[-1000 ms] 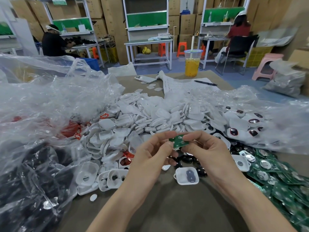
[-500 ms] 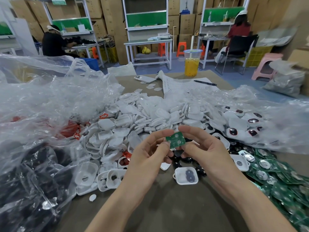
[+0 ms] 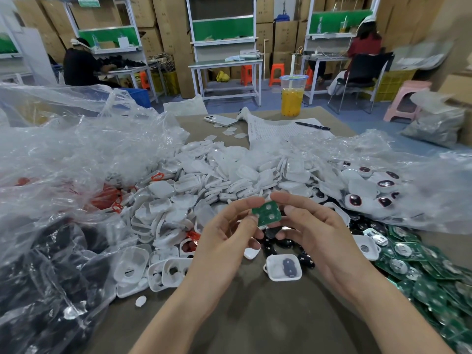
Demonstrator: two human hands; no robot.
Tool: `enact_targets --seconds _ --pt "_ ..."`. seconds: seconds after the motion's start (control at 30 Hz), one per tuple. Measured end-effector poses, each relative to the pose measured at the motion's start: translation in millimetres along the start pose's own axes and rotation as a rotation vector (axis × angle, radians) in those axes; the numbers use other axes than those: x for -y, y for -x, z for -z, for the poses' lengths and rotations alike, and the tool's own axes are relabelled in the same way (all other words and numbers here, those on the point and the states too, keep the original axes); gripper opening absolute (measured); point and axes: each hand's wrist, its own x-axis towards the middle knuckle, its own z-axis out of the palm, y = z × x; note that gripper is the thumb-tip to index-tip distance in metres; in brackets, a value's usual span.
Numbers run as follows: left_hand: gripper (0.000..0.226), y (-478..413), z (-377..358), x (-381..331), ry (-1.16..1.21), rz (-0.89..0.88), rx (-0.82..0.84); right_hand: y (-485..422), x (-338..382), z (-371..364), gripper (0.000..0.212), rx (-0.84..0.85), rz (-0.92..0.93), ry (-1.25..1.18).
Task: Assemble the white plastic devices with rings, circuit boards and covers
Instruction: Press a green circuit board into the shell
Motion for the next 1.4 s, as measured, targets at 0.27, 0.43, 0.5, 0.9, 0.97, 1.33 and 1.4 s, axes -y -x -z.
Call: enact_targets --seconds 0.27,0.43,0.5,0.9,0.97,1.33,1.4 --pt "0.028 -1.7 2.2 4.1 -0.010 -0.001 0.012 1.1 -1.1 0.6 0.035 0.003 0.017 0.039" --pt "0.026 -3.0 2.8 7.0 0.018 -0.007 0.011 1.4 -1.2 -0.6 0.035 0.001 0.030 0.047" --pt "0.025 -3.3 2.8 7.8 0.018 -0.009 0.016 1.6 -0.1 -0.9 0.030 -0.009 0.026 0.049" --pt "0.024 -2.7 2.4 4.8 0.013 0.009 0.005 4.1 4.5 -4.4 0.041 -0.031 0.027 0.107" --pt "0.021 -2.3 2.3 4.4 0.021 0.011 0.014 3.4 4.3 -4.7 0.043 -0.051 0.034 0.121" --pt "0.042 -1.3 -4.0 0.1 0.041 0.003 -0.005 3.7 4.0 -8.2 0.040 -0.084 0.015 0.190" --pt "0.040 -1.1 -5.9 -1.6 0.055 0.026 -0.034 4.4 3.4 -8.9 0.041 -0.064 0.007 0.209"
